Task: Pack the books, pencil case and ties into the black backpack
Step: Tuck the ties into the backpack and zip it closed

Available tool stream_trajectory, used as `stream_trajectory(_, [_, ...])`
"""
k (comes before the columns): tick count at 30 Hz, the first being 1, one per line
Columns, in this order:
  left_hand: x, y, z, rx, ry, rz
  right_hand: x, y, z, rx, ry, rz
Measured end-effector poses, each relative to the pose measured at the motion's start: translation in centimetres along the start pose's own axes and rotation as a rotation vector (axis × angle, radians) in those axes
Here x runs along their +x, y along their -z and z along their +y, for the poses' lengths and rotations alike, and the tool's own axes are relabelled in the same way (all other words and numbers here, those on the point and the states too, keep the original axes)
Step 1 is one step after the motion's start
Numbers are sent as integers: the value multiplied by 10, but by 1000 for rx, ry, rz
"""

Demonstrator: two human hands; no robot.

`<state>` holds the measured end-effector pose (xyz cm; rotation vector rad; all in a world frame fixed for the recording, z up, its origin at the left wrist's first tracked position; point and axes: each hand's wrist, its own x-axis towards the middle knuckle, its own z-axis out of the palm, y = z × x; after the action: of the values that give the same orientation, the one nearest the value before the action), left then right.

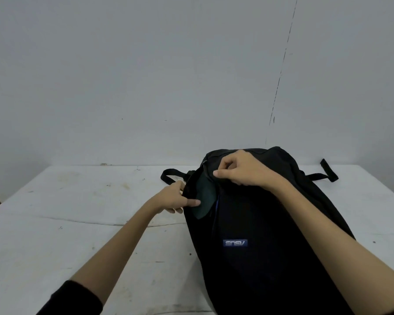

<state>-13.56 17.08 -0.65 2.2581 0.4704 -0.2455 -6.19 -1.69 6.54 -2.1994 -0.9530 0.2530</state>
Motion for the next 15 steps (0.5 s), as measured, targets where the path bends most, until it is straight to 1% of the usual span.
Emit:
stream_trajectory(2, [4, 16, -3, -20, -16, 20, 10, 6, -1, 13, -7, 63])
stream_trajectory(4, [14, 32, -5, -95, -71, 101, 27, 12, 0, 15, -14, 100])
stream_trajectory(7, [31, 47, 1, -245, -158, 184, 57, 17, 4, -117, -17, 109])
stream_trajectory(9, [46, 49, 12, -239, -238, 202, 81, 16, 10, -218, -25, 52])
stream_trajectory(10, [52, 47, 19, -197, -289, 192, 92, 14, 14, -262, -36, 1])
stream_trajectory(12, [67, 40, 29, -92, -374, 131, 112, 8, 24, -359, -55, -109])
stream_trajectory(14, [84, 33, 34, -5, -407, 84, 128, 4, 34, -434, -68, -194])
stream_trajectory(15, [91, 31, 34, 14, -419, 90, 134, 3, 38, -449, -72, -228])
